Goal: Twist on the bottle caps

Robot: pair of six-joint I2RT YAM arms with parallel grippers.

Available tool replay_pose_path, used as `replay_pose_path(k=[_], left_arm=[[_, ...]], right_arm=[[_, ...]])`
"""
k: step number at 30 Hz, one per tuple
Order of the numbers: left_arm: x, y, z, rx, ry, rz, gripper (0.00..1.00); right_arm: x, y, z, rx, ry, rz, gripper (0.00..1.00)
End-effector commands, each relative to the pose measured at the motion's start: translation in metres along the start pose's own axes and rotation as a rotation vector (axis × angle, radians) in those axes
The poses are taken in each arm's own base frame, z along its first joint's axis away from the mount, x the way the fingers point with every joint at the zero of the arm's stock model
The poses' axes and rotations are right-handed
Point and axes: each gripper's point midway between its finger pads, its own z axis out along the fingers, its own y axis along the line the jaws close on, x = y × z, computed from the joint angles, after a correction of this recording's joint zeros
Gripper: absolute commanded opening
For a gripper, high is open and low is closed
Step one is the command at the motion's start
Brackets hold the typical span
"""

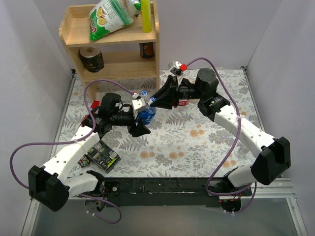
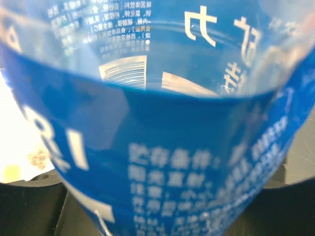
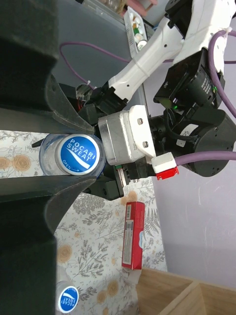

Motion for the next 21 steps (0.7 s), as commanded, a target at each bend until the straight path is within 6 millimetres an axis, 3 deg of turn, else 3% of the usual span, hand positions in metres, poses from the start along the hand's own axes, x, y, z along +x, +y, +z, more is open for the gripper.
replay_pose_path(k=[1, 4, 5, 10, 15, 21], left_arm=[[-0.016, 0.026, -0.003, -0.161, -0.028, 0.049, 0.50], [-0.007, 0.021, -0.009, -0.163, -0.001, 0.084, 0.80], [-0.001, 0.021, -0.011, -0.174, 0.017, 0.082, 0.98], [0.035, 0.021, -0.022, -0.218, 0.128, 0.097, 0.98], [0.075, 0.020, -0.040, -0.276, 0.254, 0.103, 0.98], [0.123, 0.010, -0.053, -0.265, 0.406, 0.071, 0.98]], right_arm=[[0.006, -0.012, -0.004, 0.116, 0.048, -0.046, 0.01], [0.010, 0.005, -0.012, 0.024, 0.069, -0.098, 0.01], [0.014, 0.014, -0.015, -0.023, 0.092, -0.085, 0.01], [0.031, 0.022, -0.031, -0.054, 0.201, -0.159, 0.01], [0.058, -0.009, -0.060, 0.081, 0.302, -0.175, 0.01], [0.070, -0.062, -0.097, 0.248, 0.302, -0.219, 0.01]])
